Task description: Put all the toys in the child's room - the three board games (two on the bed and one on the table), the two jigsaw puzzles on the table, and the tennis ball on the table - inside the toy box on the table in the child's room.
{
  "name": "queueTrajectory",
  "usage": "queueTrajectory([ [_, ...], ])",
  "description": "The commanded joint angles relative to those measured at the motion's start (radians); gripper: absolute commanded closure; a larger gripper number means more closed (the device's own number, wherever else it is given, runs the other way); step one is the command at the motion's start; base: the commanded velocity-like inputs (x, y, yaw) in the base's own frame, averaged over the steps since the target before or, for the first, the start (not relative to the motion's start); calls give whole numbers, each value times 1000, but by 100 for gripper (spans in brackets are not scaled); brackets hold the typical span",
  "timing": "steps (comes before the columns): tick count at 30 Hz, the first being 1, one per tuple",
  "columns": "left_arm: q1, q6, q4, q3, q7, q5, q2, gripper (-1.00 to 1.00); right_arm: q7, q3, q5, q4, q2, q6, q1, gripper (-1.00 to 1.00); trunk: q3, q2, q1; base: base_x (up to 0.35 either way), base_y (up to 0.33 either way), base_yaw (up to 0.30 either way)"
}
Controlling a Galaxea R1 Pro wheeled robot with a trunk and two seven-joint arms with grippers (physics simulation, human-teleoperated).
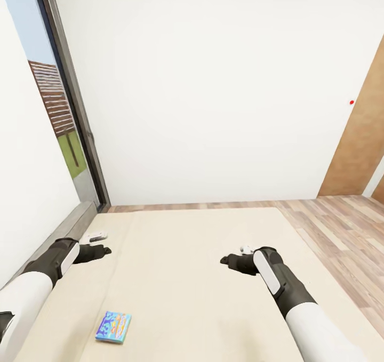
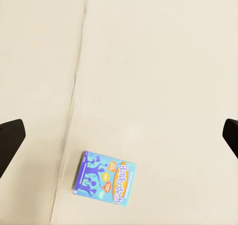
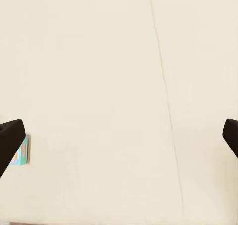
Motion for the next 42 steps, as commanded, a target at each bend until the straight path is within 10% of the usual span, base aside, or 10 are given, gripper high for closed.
queueTrajectory([
  [1,-1,7,-1,3,0,6,0,-100,-10,3,-11,-3,-1,3,-1,-100,-3,-2,1,0,27,0],
  [42,1,5,-2,3,-3,7,-2,-100,-13,6,-11,-15,2,1,1,-100,-33,-2,1,0,40,65],
])
